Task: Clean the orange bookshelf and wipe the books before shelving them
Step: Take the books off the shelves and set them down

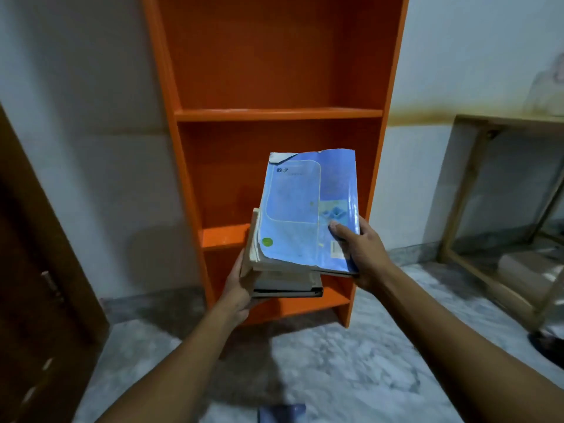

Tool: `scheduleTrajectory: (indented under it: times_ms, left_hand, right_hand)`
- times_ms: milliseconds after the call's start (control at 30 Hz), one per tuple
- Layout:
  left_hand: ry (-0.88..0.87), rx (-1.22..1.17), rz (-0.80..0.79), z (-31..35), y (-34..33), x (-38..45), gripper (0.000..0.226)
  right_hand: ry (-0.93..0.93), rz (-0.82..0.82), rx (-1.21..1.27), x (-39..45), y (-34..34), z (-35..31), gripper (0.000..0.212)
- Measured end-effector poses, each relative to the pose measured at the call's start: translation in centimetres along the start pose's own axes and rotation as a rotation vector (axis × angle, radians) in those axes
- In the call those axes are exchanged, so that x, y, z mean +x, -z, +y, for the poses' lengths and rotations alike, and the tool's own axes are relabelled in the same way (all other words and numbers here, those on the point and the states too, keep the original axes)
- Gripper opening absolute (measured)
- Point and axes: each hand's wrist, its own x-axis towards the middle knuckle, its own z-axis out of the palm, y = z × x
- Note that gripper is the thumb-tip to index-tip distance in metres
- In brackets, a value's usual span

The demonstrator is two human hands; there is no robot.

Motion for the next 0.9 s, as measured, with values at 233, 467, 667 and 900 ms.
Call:
scheduleTrajectory:
  times_ms: [233, 467, 667, 900]
  left_hand:
    - [0.017, 0.058, -0.022, -5.6, 4.6, -5.6, 0.067]
    - [0.266, 0.074, 0.058, -16.3, 8.8, -9.8, 0.039]
    - [0.522, 0.041, 0.117, -24.9, 9.9, -13.0, 0.055]
    - [0.602, -0.072, 0.157, -30.1, 12.8, -14.1, 0.047]
  right_hand:
    - [-0.096, 0.007, 0.032, -3.9, 2.9, 4.1, 0.035]
    - [-0.191, 0.074, 0.053, -6.1, 2.9, 8.4, 0.039]
    - [-0.369, 0.059, 0.025, -8.6, 4.3, 16.6, 0.043]
    - [-0.649, 0.078, -0.024, -14.2, 7.8, 26.5, 0.039]
